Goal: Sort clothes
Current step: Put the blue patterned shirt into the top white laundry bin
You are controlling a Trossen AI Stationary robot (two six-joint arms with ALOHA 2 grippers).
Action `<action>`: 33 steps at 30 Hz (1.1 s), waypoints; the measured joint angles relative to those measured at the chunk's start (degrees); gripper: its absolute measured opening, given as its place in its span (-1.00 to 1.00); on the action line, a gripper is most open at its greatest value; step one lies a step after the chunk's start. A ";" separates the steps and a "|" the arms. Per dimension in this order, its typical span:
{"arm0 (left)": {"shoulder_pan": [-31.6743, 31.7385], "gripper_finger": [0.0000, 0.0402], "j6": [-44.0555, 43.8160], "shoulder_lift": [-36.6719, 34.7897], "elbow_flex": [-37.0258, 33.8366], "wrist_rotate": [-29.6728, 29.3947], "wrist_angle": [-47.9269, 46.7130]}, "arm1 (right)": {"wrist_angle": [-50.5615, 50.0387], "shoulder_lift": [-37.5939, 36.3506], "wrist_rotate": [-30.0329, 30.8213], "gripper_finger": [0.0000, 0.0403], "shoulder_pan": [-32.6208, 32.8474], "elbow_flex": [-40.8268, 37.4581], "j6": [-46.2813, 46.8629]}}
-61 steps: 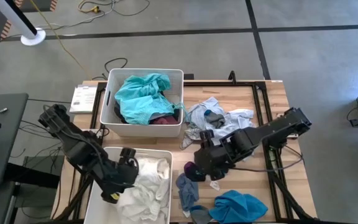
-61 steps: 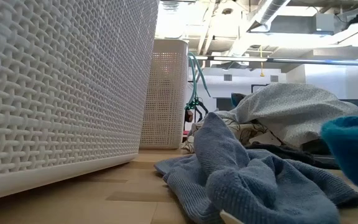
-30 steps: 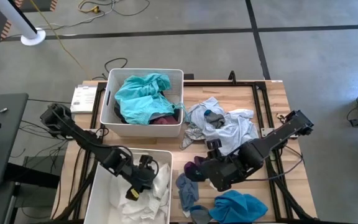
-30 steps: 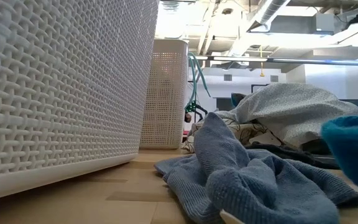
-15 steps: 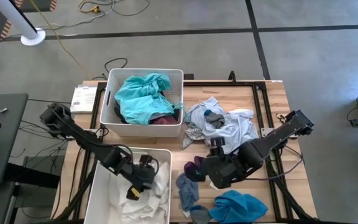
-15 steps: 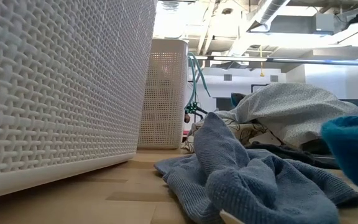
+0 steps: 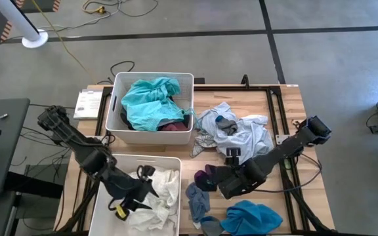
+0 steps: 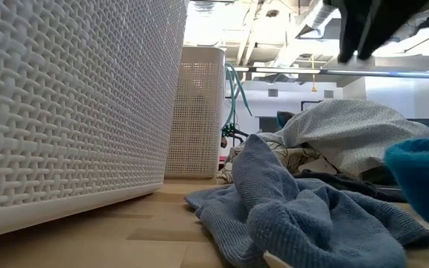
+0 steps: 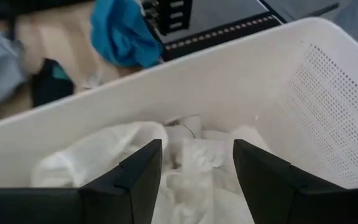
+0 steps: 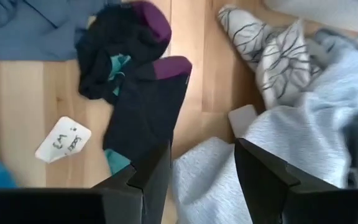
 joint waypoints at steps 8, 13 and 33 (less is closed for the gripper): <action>-1.95 -0.03 2.91 -2.86 3.90 -8.44 -4.90 | 17.43 0.02 -3.74 -0.04 -0.04 -12.04 -0.08; -3.08 -0.03 5.05 -5.88 5.57 -17.15 -7.63 | 25.39 0.02 -4.48 -0.04 -0.44 -17.16 0.07; -4.56 -0.03 0.00 -15.85 5.03 -39.04 -19.96 | 39.87 -4.64 0.06 -0.04 -7.16 -16.46 -14.81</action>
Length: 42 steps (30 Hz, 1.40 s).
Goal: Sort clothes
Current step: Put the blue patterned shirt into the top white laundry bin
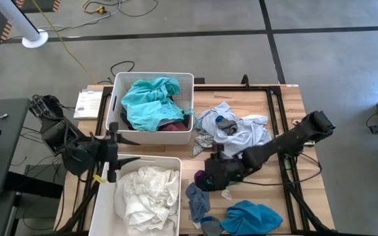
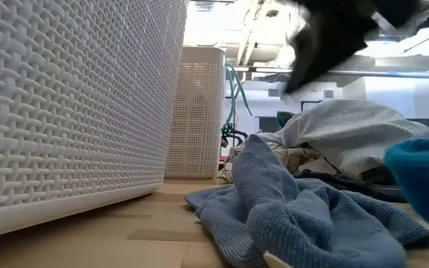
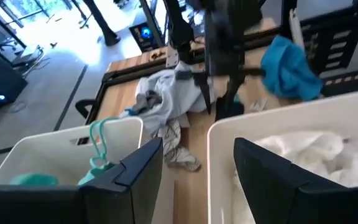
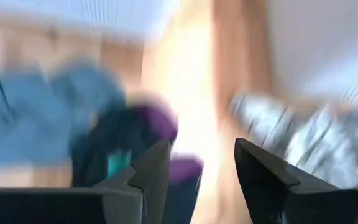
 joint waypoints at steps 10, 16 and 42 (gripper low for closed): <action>1.06 -0.03 6.32 0.07 -6.99 -2.42 8.46 | 21.07 -13.14 0.20 -0.04 -2.03 3.36 -23.44; 1.52 -0.03 11.08 0.04 -7.11 -2.41 13.94 | 20.16 -20.44 0.28 -0.04 -2.29 5.45 -22.99; 1.52 -0.03 10.75 0.04 -7.16 -2.19 13.68 | -32.79 -16.58 5.86 -0.04 -6.86 -9.70 17.96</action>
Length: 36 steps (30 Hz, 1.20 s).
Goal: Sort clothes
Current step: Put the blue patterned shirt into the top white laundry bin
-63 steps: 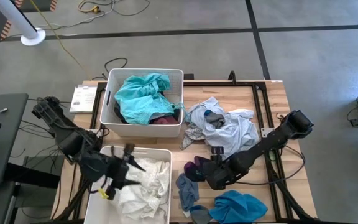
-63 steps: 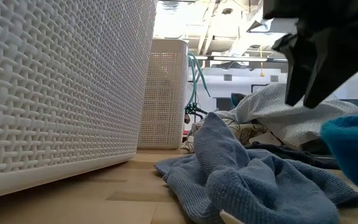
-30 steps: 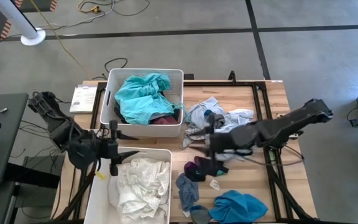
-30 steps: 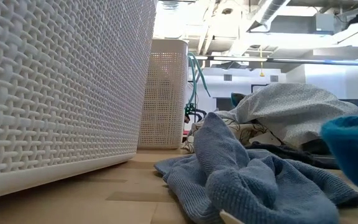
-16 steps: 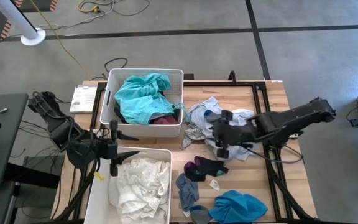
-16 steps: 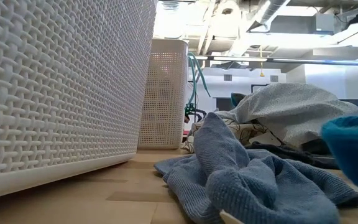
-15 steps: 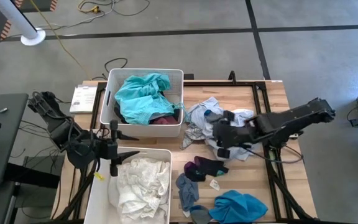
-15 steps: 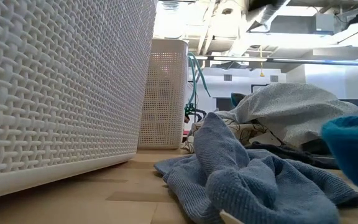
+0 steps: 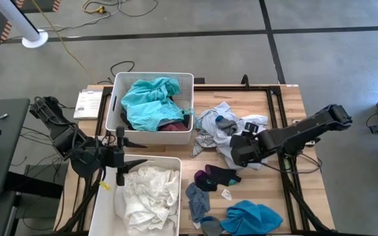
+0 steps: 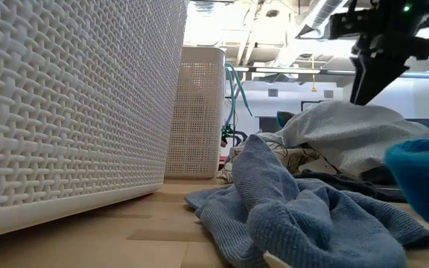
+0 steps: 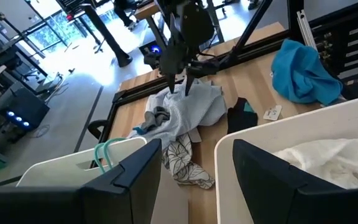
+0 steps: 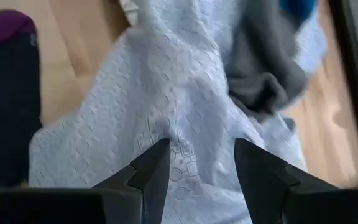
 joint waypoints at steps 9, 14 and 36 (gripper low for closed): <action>0.00 -0.03 -2.37 0.00 -0.56 -0.01 0.17 | 9.31 -0.09 -1.88 -0.04 -3.12 -3.74 -4.50; 0.02 -0.03 -2.92 0.02 -2.61 0.02 0.45 | 15.36 -0.09 -4.51 -0.04 -5.14 -8.12 -5.37; 0.02 -0.03 -5.91 0.17 -3.06 0.09 1.02 | 34.34 0.59 -4.69 -0.93 -9.48 -17.78 -9.83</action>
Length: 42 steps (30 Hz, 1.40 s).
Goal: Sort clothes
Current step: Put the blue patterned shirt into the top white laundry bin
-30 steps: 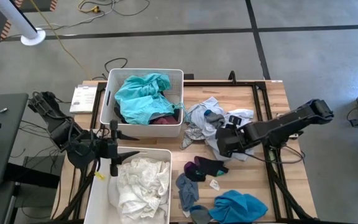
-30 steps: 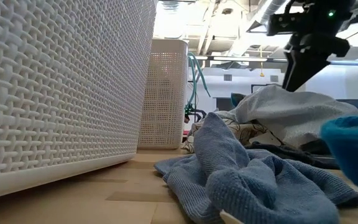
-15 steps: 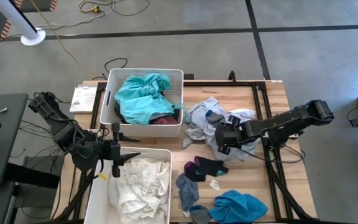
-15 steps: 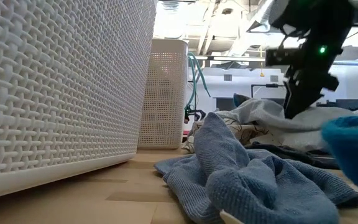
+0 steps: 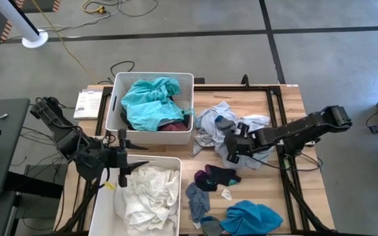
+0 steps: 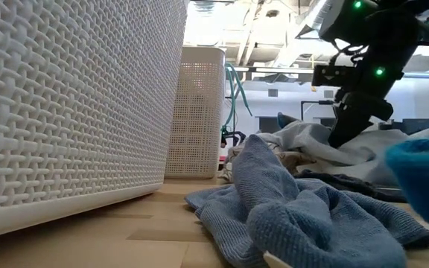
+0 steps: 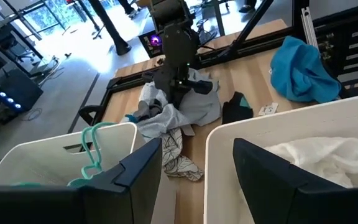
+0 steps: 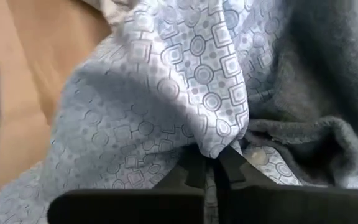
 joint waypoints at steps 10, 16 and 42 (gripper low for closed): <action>0.80 -0.03 2.58 4.34 0.00 0.18 1.64 | 0.02 -2.13 0.70 -0.99 5.16 10.05 -5.81; 2.33 -0.03 6.26 8.00 0.00 0.29 5.15 | 0.23 -5.10 4.56 -1.00 9.10 18.99 -13.20; 16.36 0.03 20.76 17.62 0.00 10.48 32.90 | 9.23 -5.90 4.00 -1.00 17.63 37.89 -40.03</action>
